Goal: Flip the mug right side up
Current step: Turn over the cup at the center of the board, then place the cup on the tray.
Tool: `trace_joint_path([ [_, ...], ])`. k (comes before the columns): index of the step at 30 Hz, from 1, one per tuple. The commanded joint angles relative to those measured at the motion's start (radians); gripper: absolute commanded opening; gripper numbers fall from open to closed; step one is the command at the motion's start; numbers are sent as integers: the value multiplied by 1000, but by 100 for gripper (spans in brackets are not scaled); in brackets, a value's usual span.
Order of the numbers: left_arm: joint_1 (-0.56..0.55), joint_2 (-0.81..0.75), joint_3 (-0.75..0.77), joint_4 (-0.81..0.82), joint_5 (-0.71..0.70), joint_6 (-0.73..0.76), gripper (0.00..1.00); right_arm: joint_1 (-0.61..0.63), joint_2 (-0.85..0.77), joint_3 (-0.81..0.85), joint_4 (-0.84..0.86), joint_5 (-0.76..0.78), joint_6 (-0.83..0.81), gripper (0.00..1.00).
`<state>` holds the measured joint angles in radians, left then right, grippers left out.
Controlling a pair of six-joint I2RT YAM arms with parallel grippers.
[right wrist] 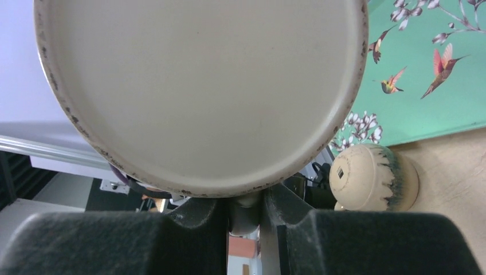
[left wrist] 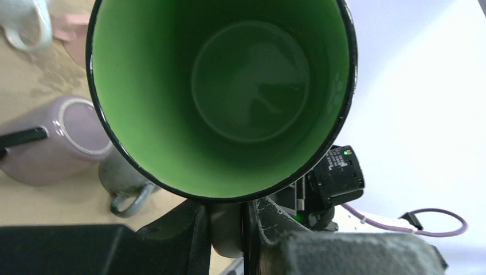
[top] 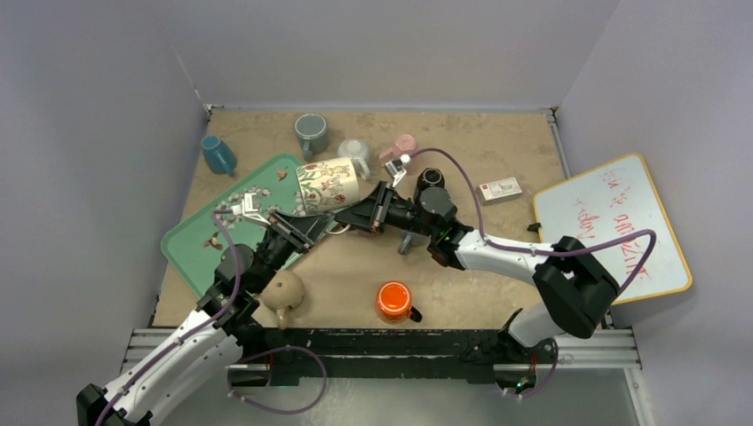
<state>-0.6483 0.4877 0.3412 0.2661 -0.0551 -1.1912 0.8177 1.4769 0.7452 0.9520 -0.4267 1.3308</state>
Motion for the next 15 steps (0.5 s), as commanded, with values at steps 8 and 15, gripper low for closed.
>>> trace_joint_path([
  [8,-6,26,108,-14,-357,241,0,-86,167,349,-89,-93,-116,27],
  [15,-4,133,106,123,-429,297,0,-122,306,440,-67,-136,-76,33],
])
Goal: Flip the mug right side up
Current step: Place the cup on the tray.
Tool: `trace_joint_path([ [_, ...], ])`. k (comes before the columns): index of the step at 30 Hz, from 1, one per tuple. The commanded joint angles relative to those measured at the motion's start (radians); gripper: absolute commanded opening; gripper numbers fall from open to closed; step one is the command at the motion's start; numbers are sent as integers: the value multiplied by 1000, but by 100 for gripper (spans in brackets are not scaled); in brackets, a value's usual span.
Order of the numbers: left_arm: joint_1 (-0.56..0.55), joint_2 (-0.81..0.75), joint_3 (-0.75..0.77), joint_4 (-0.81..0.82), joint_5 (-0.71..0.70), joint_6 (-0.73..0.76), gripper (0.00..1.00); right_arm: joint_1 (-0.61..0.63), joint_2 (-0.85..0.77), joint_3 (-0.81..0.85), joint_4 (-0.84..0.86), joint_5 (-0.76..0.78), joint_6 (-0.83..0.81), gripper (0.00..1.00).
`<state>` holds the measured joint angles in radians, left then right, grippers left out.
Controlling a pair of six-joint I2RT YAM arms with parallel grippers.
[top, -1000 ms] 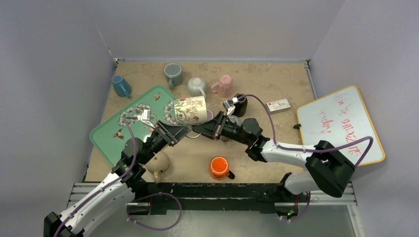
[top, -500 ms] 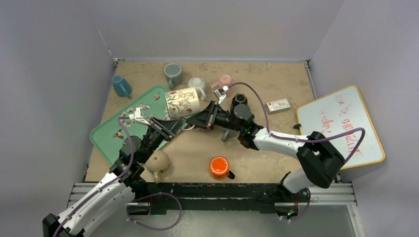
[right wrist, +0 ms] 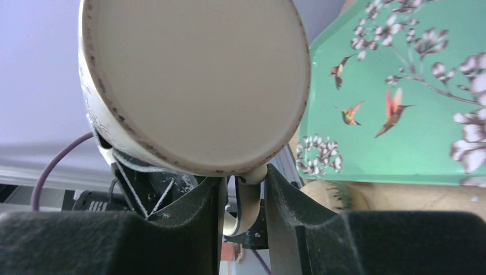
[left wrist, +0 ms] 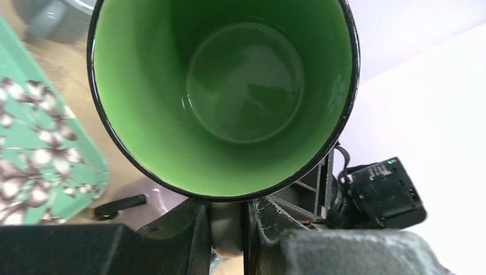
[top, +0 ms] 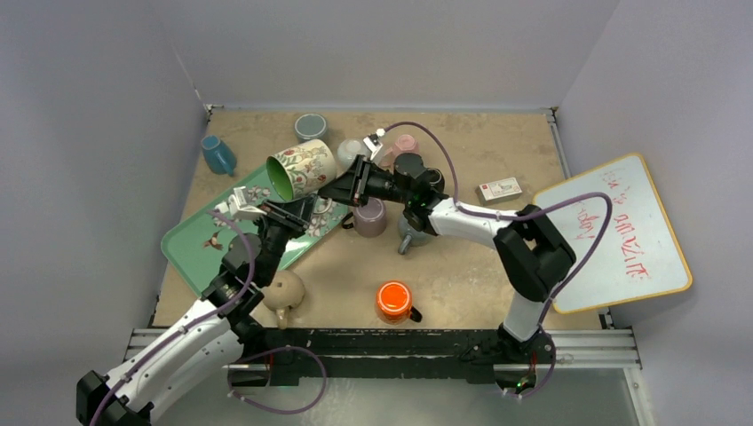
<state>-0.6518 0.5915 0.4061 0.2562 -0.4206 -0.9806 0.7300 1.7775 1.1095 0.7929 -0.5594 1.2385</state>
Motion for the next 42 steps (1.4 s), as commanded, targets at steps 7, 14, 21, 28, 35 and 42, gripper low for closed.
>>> trace_joint_path([
  [7,12,85,49,184,-73,118,0,-71,97,87,206,-51,105,34],
  [14,38,145,63,147,-95,196,0,-83,111,147,39,-43,5,33],
  [21,78,282,87,72,-200,263,0,-87,179,229,-86,-35,-60,33],
  [28,167,421,79,29,-251,222,0,-109,91,213,-201,0,-169,33],
  [35,179,474,96,63,-344,349,0,-109,-107,181,-354,54,-310,42],
  [42,186,575,115,169,-408,473,0,-109,-341,94,-500,104,-434,82],
])
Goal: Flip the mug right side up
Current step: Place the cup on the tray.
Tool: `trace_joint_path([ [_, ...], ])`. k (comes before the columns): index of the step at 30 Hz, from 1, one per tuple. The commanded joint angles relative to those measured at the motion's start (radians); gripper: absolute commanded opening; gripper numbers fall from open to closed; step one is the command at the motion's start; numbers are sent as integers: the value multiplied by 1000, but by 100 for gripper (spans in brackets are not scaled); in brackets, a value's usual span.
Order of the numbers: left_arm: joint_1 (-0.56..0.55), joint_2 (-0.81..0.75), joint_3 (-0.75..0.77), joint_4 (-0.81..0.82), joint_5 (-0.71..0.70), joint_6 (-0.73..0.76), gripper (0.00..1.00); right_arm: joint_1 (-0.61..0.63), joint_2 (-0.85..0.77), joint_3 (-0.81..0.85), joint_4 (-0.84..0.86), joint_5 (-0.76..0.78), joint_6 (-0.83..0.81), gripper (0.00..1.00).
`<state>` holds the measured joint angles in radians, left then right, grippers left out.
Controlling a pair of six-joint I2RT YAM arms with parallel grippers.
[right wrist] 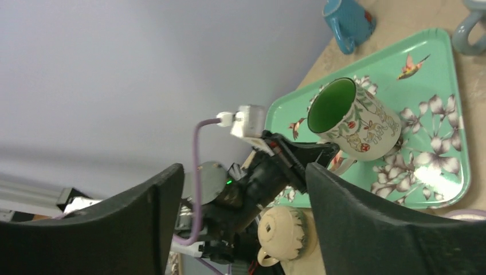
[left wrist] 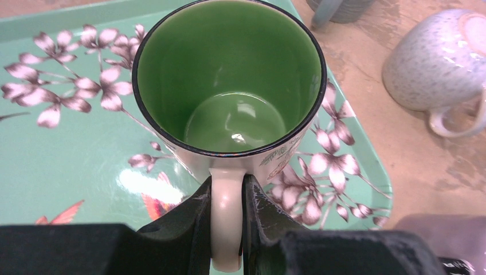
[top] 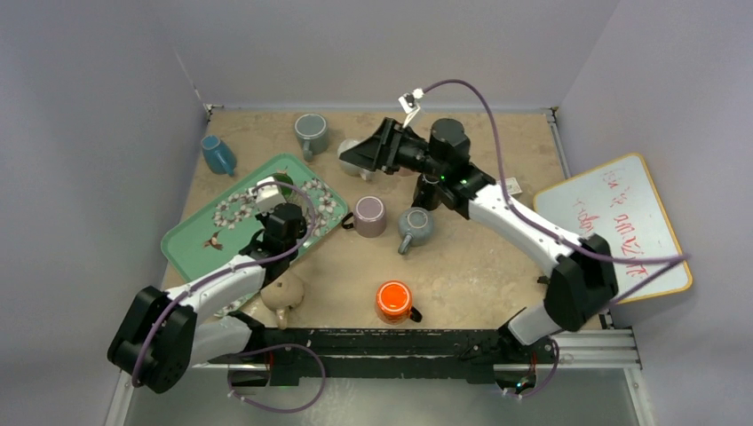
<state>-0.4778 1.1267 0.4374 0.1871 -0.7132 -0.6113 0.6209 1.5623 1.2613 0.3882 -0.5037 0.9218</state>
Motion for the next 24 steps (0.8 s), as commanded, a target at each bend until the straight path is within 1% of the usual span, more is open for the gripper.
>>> trace_joint_path([
  [1,18,71,91,257,-115,116,0,-1,-163,-81,-114,56,-130,89],
  [3,42,119,122,247,-100,118,0,-1,-239,-133,-127,71,-146,98],
  [5,68,156,151,231,-78,116,0,-1,-309,-187,-143,82,-157,99],
  [7,98,179,160,253,-38,124,0,-1,-383,-234,-162,96,-169,99],
  [9,146,202,168,260,6,114,0,-1,-441,-281,-176,101,-173,99],
  [11,170,234,193,252,40,106,0,0,-491,-316,-185,107,-177,99],
  [14,177,291,244,238,60,122,0,0,-551,-351,-208,111,-185,99],
  [19,177,364,342,169,99,89,0,-1,-616,-362,-282,126,-230,99],
  [21,176,393,377,149,106,82,3,-1,-636,-364,-302,131,-241,99],
  [23,176,433,417,122,97,78,8,-1,-647,-368,-308,116,-242,99],
  [24,177,445,443,82,84,67,12,-1,-650,-361,-325,107,-251,99],
])
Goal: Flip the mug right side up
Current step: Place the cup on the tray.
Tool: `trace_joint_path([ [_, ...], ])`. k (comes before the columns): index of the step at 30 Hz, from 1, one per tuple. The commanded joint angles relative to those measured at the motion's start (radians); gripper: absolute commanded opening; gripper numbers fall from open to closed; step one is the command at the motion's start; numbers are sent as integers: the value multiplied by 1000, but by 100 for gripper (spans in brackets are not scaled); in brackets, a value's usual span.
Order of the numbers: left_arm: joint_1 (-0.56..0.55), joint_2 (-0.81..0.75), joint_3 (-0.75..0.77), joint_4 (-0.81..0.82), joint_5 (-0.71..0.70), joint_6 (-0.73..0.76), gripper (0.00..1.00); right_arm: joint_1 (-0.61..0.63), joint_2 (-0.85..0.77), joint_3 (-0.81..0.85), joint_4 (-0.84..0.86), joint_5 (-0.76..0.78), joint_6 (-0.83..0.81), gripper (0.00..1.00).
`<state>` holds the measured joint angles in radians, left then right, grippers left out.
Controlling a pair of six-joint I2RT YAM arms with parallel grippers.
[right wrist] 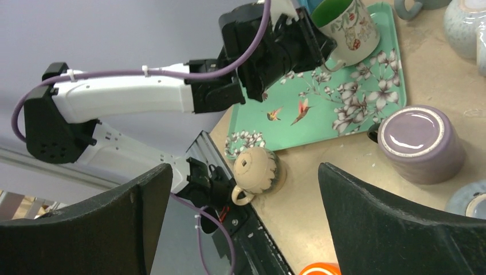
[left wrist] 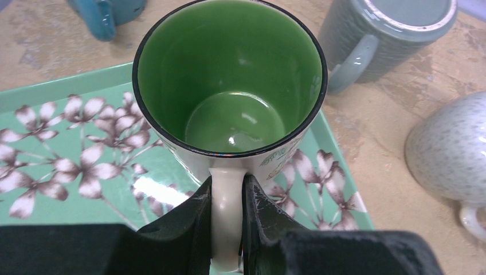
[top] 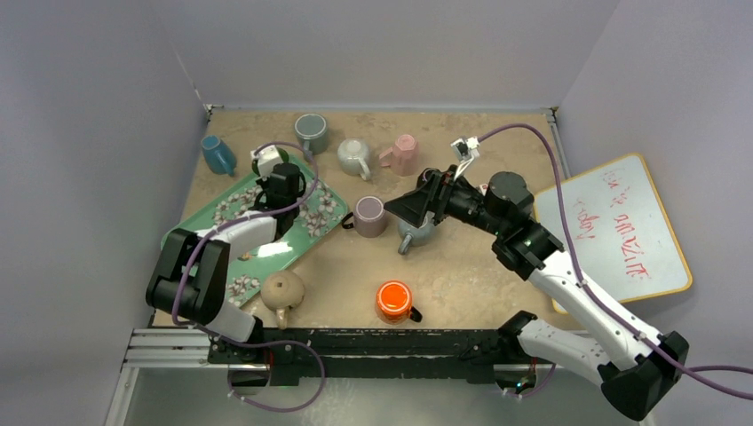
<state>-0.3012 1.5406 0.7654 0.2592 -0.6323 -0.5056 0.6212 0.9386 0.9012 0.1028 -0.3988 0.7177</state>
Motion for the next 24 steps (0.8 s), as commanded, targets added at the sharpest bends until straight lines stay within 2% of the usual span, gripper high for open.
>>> trace_joint_path([
  [1,-1,55,146,-32,-7,-51,15,-1,-29,7,-57,-8,-57,99],
  [4,-1,93,202,-119,-21,-68,22,-1,-49,15,-78,-21,-74,99],
  [6,-1,102,202,-112,-3,-75,26,-1,-63,10,-83,-16,-78,99],
  [8,-1,104,195,-101,21,-87,36,-1,-69,7,-87,-28,-78,99],
  [12,-1,105,185,-96,48,-118,44,-1,-73,2,-73,-80,-61,99],
  [24,1,176,274,-161,-46,-121,40,0,-116,-15,-89,-87,-55,99],
])
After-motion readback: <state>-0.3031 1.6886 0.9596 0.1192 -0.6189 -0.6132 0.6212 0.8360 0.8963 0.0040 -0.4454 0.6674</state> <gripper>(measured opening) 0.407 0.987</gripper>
